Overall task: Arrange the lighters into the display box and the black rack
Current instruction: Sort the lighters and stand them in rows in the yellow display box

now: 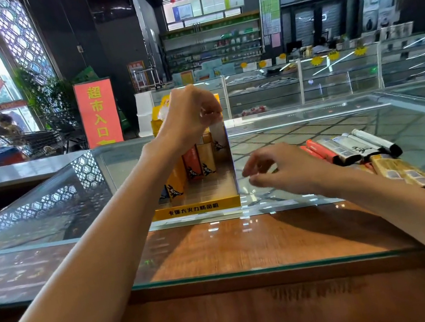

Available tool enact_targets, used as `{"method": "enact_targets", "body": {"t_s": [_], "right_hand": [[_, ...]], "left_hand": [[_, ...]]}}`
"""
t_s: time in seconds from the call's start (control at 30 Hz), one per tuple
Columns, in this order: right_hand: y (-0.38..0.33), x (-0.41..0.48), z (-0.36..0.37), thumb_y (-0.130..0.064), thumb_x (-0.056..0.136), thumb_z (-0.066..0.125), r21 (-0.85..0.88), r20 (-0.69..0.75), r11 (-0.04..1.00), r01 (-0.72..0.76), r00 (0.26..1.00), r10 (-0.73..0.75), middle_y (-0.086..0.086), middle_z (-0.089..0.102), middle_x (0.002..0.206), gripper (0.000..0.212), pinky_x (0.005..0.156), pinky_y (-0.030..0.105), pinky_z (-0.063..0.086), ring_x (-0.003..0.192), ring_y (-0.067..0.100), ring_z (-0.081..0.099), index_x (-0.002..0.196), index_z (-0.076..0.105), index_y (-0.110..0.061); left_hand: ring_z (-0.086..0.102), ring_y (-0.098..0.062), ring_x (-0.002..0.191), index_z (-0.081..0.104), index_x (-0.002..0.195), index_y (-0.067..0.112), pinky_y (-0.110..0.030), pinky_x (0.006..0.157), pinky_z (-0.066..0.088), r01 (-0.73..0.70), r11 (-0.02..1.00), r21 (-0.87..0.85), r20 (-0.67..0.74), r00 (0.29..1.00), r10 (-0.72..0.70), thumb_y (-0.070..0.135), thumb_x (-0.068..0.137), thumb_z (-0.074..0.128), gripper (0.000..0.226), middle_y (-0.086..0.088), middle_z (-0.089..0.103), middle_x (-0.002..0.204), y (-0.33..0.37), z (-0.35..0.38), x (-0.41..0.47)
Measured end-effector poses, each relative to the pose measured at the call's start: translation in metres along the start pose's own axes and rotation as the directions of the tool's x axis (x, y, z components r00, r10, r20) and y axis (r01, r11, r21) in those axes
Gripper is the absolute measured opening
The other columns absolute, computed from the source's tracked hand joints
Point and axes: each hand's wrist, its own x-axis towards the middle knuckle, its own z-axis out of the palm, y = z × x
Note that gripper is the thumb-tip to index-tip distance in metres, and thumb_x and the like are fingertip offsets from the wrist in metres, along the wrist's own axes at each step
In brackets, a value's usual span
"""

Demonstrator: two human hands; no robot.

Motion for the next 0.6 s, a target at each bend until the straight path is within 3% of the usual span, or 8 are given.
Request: {"method": "enact_targets", "body": {"t_s": [0.07, 0.13, 0.23, 0.33, 0.4, 0.53, 0.6], "right_hand": [[0.000, -0.003, 0.001, -0.023, 0.088, 0.063, -0.147, 0.110, 0.985, 0.085, 0.992, -0.069, 0.000, 0.064, 0.106, 0.019, 0.070, 0.008, 0.038, 0.094, 0.010, 0.053, 0.105, 0.067, -0.017], [0.000, -0.006, -0.001, -0.030, 0.087, 0.064, -0.192, 0.165, 0.975, 0.115, 0.983, -0.083, -0.002, 0.059, 0.110, 0.024, 0.071, 0.012, 0.036, 0.097, 0.008, 0.050, 0.109, 0.066, -0.021], [-0.001, -0.010, -0.005, -0.033, 0.086, 0.065, -0.176, 0.205, 0.976, 0.129, 0.974, -0.092, -0.003, 0.057, 0.113, 0.027, 0.087, 0.022, 0.040, 0.103, 0.008, 0.052, 0.111, 0.064, -0.023], [-0.002, -0.017, -0.005, -0.037, 0.087, 0.063, -0.187, 0.221, 0.966, 0.180, 0.966, -0.137, -0.008, 0.056, 0.115, 0.026, 0.091, 0.021, 0.038, 0.107, 0.005, 0.050, 0.111, 0.063, -0.028], [-0.001, -0.025, -0.006, -0.043, 0.087, 0.061, -0.192, 0.222, 0.960, 0.206, 0.962, -0.162, -0.012, 0.054, 0.118, 0.026, 0.095, 0.022, 0.036, 0.111, 0.003, 0.049, 0.111, 0.061, -0.034], [0.001, -0.044, -0.009, -0.052, 0.083, 0.058, -0.168, 0.207, 0.956, 0.240, 0.957, -0.204, -0.018, 0.053, 0.118, 0.032, 0.098, 0.026, 0.038, 0.112, -0.003, 0.047, 0.110, 0.061, -0.036], [0.001, -0.050, -0.010, -0.054, 0.082, 0.057, -0.158, 0.199, 0.954, 0.254, 0.955, -0.221, -0.020, 0.053, 0.118, 0.034, 0.097, 0.024, 0.038, 0.112, -0.006, 0.046, 0.111, 0.062, -0.036]], "left_hand": [[0.066, -0.023, 0.076, 0.074, 0.084, 0.002, -0.022, 0.066, 0.045, -0.016, 0.999, 0.031, 0.044, 0.999, 0.014, 0.003, 0.076, 0.074, 0.008, -0.012, 0.072, 0.081, -0.003, 0.006, 0.000], [0.066, -0.022, 0.077, 0.074, 0.085, 0.002, -0.016, 0.061, 0.037, -0.036, 0.997, 0.074, 0.089, 0.996, 0.029, 0.003, 0.076, 0.073, 0.009, -0.012, 0.072, 0.082, -0.006, 0.010, 0.000], [0.065, -0.018, 0.077, 0.075, 0.089, 0.002, -0.021, 0.067, 0.046, -0.052, 0.995, 0.081, 0.148, 0.988, 0.040, 0.002, 0.078, 0.072, 0.011, -0.012, 0.073, 0.088, -0.009, 0.013, 0.002], [0.064, -0.014, 0.079, 0.076, 0.091, 0.005, -0.027, 0.070, 0.050, -0.009, 0.993, 0.115, 0.141, 0.990, -0.008, 0.003, 0.080, 0.071, 0.013, -0.010, 0.073, 0.093, -0.011, 0.016, 0.005], [0.066, -0.021, 0.087, 0.076, 0.093, 0.005, -0.036, 0.074, 0.054, 0.030, 0.990, 0.139, 0.159, 0.986, -0.052, 0.000, 0.082, 0.068, 0.015, -0.010, 0.073, 0.097, -0.011, 0.018, 0.006], [0.064, -0.020, 0.087, 0.075, 0.098, 0.005, -0.042, 0.091, 0.045, 0.025, 0.985, 0.170, 0.234, 0.970, -0.065, 0.015, 0.089, 0.063, 0.018, -0.009, 0.073, 0.098, -0.008, 0.018, 0.003], [0.061, -0.019, 0.085, 0.075, 0.096, 0.005, -0.039, 0.088, 0.044, 0.023, 0.984, 0.178, 0.230, 0.971, -0.064, 0.020, 0.090, 0.061, 0.021, -0.009, 0.073, 0.095, -0.006, 0.017, 0.003]]}}
